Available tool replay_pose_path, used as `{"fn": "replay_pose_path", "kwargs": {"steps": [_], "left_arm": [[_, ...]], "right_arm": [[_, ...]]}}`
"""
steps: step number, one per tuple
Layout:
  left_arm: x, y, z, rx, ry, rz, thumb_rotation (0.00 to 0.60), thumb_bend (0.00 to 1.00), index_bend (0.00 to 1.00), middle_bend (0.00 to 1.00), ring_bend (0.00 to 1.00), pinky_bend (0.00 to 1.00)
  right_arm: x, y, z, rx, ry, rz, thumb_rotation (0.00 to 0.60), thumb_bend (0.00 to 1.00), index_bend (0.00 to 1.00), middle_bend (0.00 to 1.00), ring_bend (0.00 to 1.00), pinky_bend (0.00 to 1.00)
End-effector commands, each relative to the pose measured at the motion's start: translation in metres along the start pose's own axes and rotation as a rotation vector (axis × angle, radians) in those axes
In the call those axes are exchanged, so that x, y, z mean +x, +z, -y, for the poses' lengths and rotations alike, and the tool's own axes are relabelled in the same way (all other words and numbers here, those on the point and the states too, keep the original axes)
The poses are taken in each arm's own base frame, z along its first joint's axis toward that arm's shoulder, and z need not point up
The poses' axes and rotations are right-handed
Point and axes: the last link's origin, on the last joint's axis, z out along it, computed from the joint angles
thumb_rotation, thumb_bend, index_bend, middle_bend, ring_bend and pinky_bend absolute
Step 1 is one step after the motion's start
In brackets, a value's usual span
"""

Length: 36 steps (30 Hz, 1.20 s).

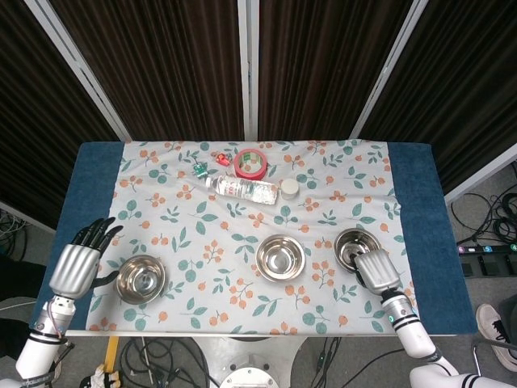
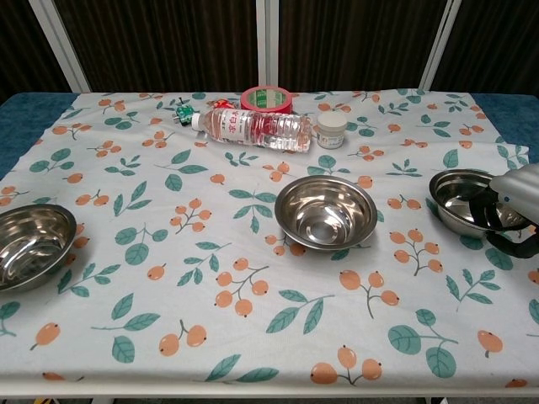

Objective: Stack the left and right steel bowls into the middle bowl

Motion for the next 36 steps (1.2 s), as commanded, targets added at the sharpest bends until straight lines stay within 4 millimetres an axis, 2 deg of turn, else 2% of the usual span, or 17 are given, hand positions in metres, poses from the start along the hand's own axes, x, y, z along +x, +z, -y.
{"fn": "replay_pose_path", "kwargs": {"steps": [1,13,17,21,28,36], "left_arm": [[0.0,0.0,0.0,0.0,-0.003,-0.001,0.6,0.08,0.2,0.19,0.12,0.23],[0.004,0.001,0.001,-0.001,-0.017,-0.019,0.6,0.08,0.2,0.19,0.12,0.23],[0.007,0.001,0.002,0.003,-0.018,-0.033,0.6,0.08,0.2,0.19,0.12,0.23],[0.011,0.001,0.005,0.014,-0.018,-0.044,0.6,0.08,0.2,0.19,0.12,0.23],[0.014,-0.003,0.014,0.047,-0.019,-0.049,0.6,0.08,0.2,0.19,0.12,0.23],[0.018,-0.006,0.019,0.054,-0.018,-0.055,0.6,0.08,0.2,0.19,0.12,0.23]], "right_arm": [[0.006,-0.001,-0.001,0.0,0.002,-0.025,0.6,0.43,0.69,0.58,0.87,0.84],[0.047,-0.005,0.005,0.021,-0.018,-0.17,0.6,0.44,0.7,0.59,0.87,0.84],[0.067,-0.005,0.016,0.058,-0.023,-0.227,0.6,0.44,0.71,0.6,0.87,0.84],[0.078,-0.006,0.036,0.118,-0.031,-0.253,0.6,0.44,0.71,0.6,0.87,0.84],[0.078,-0.004,0.074,0.224,-0.031,-0.228,0.6,0.44,0.71,0.6,0.87,0.84],[0.068,0.013,0.098,0.274,-0.046,-0.188,0.6,0.44,0.71,0.6,0.88,0.84]]}}
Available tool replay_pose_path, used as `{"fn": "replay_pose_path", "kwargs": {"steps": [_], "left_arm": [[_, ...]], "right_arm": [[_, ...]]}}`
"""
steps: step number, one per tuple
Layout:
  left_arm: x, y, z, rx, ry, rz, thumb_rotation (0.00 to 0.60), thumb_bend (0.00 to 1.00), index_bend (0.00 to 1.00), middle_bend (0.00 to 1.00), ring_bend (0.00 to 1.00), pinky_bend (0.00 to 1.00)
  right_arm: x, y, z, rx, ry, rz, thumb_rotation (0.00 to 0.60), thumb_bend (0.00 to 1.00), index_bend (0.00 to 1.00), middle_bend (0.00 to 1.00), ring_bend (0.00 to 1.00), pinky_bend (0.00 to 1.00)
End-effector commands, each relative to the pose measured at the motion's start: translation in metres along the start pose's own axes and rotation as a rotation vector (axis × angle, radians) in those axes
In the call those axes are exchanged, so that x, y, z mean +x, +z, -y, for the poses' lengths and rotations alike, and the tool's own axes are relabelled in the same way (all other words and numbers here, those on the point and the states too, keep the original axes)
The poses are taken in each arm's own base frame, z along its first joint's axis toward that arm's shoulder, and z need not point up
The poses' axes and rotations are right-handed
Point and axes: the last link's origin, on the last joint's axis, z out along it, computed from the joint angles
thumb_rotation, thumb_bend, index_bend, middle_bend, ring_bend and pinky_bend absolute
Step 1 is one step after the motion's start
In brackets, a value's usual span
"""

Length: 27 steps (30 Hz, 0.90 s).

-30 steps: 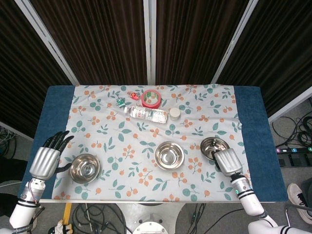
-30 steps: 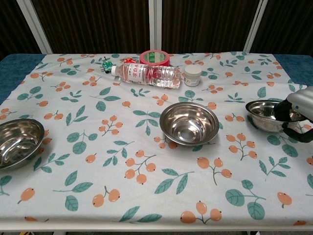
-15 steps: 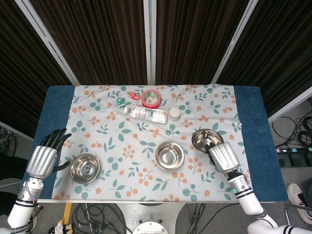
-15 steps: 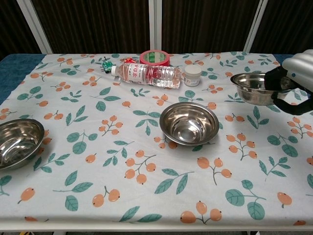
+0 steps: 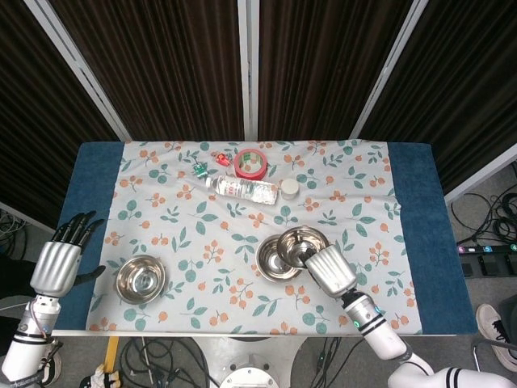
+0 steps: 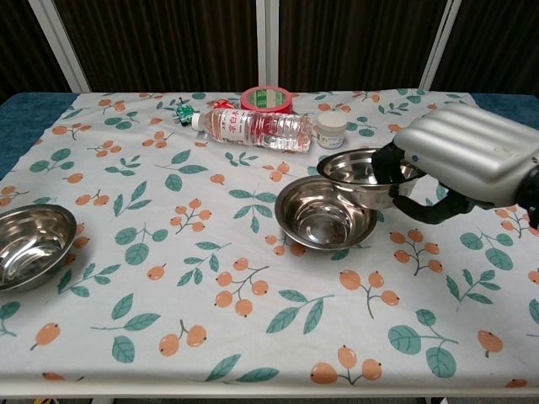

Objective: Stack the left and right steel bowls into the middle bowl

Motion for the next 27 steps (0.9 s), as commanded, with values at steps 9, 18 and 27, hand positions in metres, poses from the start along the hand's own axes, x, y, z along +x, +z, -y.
{"fn": "replay_pose_path", "kwargs": {"steps": [9,18,27], "left_arm": [[0.0,0.0,0.003,0.008,-0.003,0.0,0.6,0.08,0.2,0.19,0.12,0.23],[-0.001,0.0,0.004,0.008,-0.004,0.001,0.6,0.08,0.2,0.19,0.12,0.23],[-0.003,-0.002,-0.003,-0.028,0.032,0.023,0.6,0.08,0.2,0.19,0.12,0.23]], "right_arm": [[-0.009,0.023,0.015,0.059,0.013,0.048,0.6,0.4,0.69,0.57,0.88,0.84],[-0.004,0.014,0.004,0.058,0.001,0.119,0.6,0.06,0.19,0.25,0.87,0.83],[0.043,-0.025,-0.03,-0.051,0.033,0.109,0.6,0.05,0.11,0.19,0.86,0.83]]}}
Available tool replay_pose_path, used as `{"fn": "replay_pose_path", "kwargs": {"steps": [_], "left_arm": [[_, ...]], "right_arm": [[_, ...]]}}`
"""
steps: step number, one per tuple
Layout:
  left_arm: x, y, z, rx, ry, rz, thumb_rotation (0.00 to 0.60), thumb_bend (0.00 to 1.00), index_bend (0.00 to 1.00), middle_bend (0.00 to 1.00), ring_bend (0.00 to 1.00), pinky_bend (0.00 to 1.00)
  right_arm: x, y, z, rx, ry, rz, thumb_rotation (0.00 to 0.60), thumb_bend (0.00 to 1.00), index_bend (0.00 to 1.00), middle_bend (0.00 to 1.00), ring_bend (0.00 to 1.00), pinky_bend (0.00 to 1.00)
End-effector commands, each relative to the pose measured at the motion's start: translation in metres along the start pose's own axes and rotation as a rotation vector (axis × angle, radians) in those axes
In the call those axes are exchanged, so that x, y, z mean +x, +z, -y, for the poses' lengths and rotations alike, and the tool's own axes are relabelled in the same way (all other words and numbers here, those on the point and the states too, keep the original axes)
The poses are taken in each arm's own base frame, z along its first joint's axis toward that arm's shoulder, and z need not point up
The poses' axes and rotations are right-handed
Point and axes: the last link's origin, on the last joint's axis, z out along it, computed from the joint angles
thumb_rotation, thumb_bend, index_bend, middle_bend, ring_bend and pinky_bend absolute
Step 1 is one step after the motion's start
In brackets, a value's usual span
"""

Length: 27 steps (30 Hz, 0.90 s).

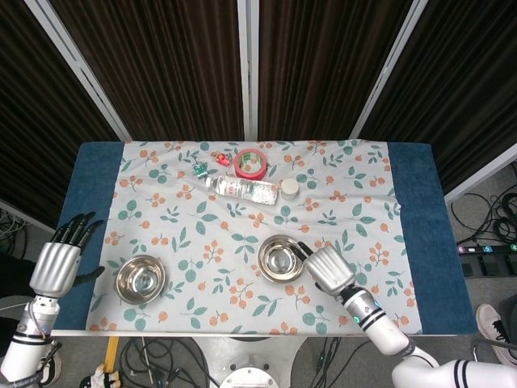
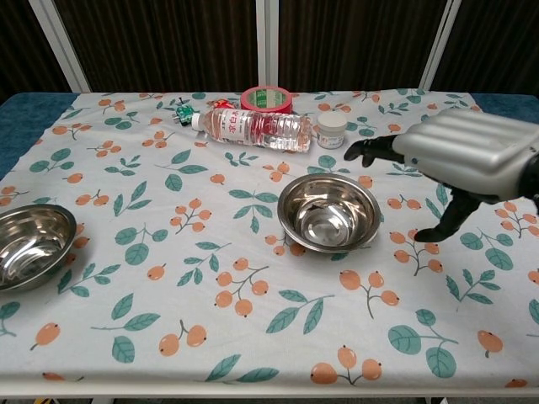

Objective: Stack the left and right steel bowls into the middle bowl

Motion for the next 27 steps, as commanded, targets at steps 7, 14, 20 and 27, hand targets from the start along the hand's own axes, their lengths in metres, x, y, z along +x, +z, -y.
{"fn": "replay_pose_path", "kwargs": {"steps": [7,14,20,27], "left_arm": [[-0.011,-0.016,-0.027,-0.155,0.155,0.108,0.6,0.09,0.33,0.34,0.25,0.41],[-0.022,-0.042,-0.064,-0.277,0.274,0.25,0.6,0.09,0.34,0.35,0.27,0.44],[-0.03,-0.049,-0.071,-0.265,0.296,0.293,0.6,0.09,0.38,0.37,0.41,0.59],[-0.053,-0.045,-0.069,-0.252,0.289,0.326,0.6,0.11,0.42,0.42,0.61,0.74]], "right_arm": [[0.072,-0.067,-0.054,-0.169,0.145,-0.208,0.6,0.05,0.11,0.22,0.86,0.83],[0.083,-0.086,-0.095,-0.273,0.22,-0.292,0.6,0.05,0.11,0.25,0.86,0.83],[0.07,-0.093,-0.111,-0.303,0.254,-0.267,0.6,0.05,0.11,0.26,0.86,0.83],[0.06,-0.093,-0.115,-0.312,0.259,-0.231,0.6,0.05,0.1,0.27,0.86,0.83]]}}
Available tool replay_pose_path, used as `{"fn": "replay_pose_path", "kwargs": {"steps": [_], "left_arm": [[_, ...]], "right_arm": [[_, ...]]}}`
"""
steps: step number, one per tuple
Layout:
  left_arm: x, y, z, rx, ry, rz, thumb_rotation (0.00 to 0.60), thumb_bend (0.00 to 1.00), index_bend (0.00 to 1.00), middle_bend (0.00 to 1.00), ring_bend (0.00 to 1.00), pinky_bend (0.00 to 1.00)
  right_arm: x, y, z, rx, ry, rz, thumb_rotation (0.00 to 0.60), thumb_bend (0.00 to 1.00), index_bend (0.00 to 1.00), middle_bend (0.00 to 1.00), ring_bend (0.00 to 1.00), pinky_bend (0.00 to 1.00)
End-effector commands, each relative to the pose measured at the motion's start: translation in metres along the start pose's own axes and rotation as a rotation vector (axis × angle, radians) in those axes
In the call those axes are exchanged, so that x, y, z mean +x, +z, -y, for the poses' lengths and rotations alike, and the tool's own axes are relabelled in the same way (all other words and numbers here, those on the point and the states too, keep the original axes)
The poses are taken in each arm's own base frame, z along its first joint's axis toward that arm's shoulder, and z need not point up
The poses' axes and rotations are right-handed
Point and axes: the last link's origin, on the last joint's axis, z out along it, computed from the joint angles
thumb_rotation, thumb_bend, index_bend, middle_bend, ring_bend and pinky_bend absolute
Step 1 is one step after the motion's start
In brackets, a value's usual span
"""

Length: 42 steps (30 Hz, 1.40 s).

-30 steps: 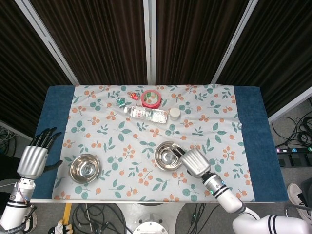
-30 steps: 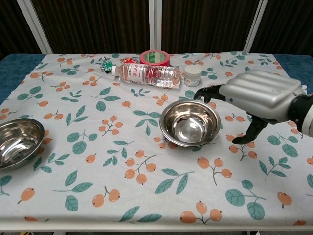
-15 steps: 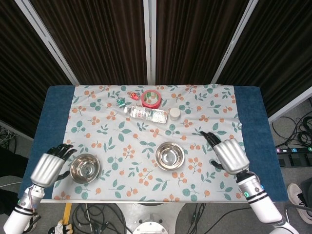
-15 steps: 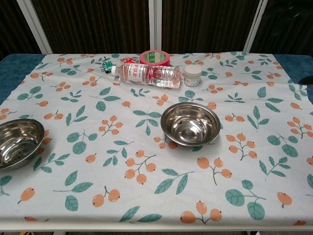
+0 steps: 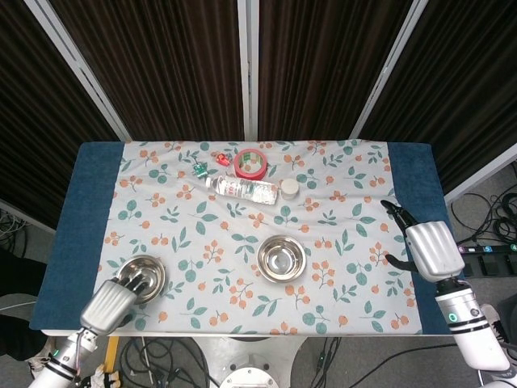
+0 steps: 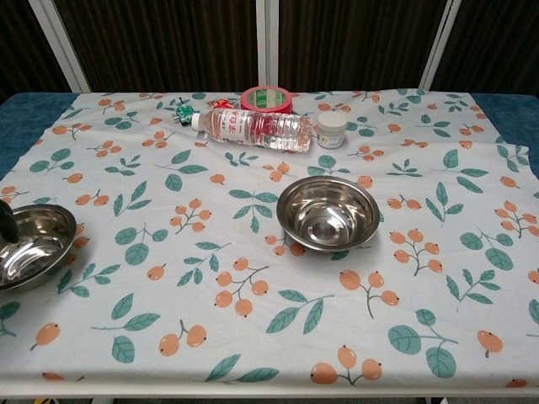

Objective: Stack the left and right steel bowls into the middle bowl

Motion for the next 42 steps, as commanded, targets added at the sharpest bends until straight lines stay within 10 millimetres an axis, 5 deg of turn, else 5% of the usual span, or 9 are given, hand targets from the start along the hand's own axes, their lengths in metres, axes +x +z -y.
{"fn": "replay_pose_path", "kwargs": {"steps": [1,13,42], "left_arm": [[-0.01,0.009,-0.001,-0.007,0.008,0.003,0.6,0.12,0.42,0.42,0.63,0.75],[-0.032,0.022,0.009,0.013,0.086,0.036,0.6,0.15,0.44,0.44,0.67,0.77],[-0.057,0.035,0.007,-0.006,0.235,0.001,0.6,0.26,0.65,0.67,0.83,0.89]], "right_arm": [[-0.002,0.0,-0.001,-0.006,0.0,0.004,0.6,0.05,0.1,0.27,0.86,0.83],[-0.005,0.0,-0.005,-0.024,-0.004,0.011,0.6,0.05,0.1,0.28,0.86,0.83],[-0.012,0.002,-0.013,-0.068,0.004,0.047,0.6,0.06,0.1,0.38,0.87,0.83]]}}
